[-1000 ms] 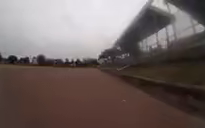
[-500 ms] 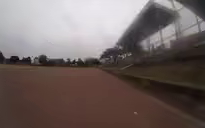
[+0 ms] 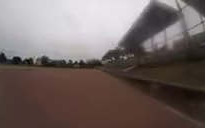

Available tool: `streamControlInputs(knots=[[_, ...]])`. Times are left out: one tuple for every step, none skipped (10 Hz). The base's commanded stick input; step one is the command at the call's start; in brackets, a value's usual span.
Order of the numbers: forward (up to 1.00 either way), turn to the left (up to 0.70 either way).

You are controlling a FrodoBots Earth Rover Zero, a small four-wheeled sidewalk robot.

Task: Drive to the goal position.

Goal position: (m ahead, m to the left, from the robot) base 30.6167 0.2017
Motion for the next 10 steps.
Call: streamControlInputs(knots=[[1.0, 0.0], [1.0, 0.0], [1.0, 0.0], [1.0, 0.0], [1.0, 0.0], [1.0, 0.0], [1.0, 0.0], [1.0, 0.0], [1.0, 0.0], [1.0, 0.0]])
